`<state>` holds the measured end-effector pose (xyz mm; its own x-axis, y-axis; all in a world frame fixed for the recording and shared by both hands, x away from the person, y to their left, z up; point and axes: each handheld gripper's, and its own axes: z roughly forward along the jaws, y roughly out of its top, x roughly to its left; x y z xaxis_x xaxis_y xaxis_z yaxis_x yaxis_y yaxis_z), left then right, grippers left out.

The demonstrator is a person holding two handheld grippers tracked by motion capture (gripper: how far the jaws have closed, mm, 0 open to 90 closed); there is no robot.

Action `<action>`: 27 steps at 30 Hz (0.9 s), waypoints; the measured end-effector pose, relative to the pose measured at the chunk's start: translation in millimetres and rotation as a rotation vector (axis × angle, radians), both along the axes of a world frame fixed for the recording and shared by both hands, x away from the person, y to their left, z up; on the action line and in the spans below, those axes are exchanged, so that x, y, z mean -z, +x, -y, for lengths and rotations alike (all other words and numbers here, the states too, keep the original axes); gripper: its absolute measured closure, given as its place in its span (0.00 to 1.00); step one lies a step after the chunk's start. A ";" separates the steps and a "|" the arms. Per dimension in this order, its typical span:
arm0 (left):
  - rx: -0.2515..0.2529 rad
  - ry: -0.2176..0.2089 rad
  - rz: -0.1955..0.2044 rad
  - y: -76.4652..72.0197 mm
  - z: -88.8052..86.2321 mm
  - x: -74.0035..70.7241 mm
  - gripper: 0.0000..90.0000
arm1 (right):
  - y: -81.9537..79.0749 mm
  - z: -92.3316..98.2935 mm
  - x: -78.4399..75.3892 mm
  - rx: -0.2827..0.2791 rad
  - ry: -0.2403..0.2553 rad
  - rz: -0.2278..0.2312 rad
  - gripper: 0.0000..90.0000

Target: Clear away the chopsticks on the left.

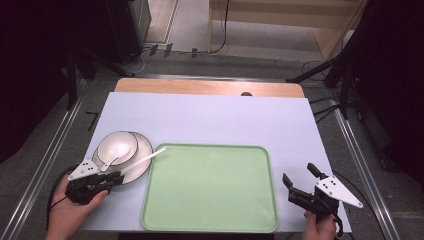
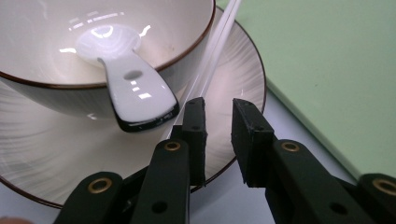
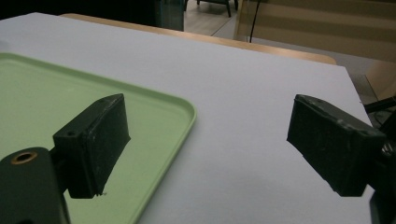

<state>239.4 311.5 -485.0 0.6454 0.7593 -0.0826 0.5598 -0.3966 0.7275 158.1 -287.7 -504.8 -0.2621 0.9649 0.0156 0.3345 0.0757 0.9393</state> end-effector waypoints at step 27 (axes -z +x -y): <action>0.059 0.069 -0.018 12.3 13.4 14.1 0.92 | 0.7 -0.2 0.7 -0.009 0.009 -0.005 0.14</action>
<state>251.7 298.1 -499.0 0.6880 0.7245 -0.0435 0.5468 -0.4781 0.6873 158.8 -287.5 -505.6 -0.2703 0.9624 0.0258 0.3388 0.0700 0.9382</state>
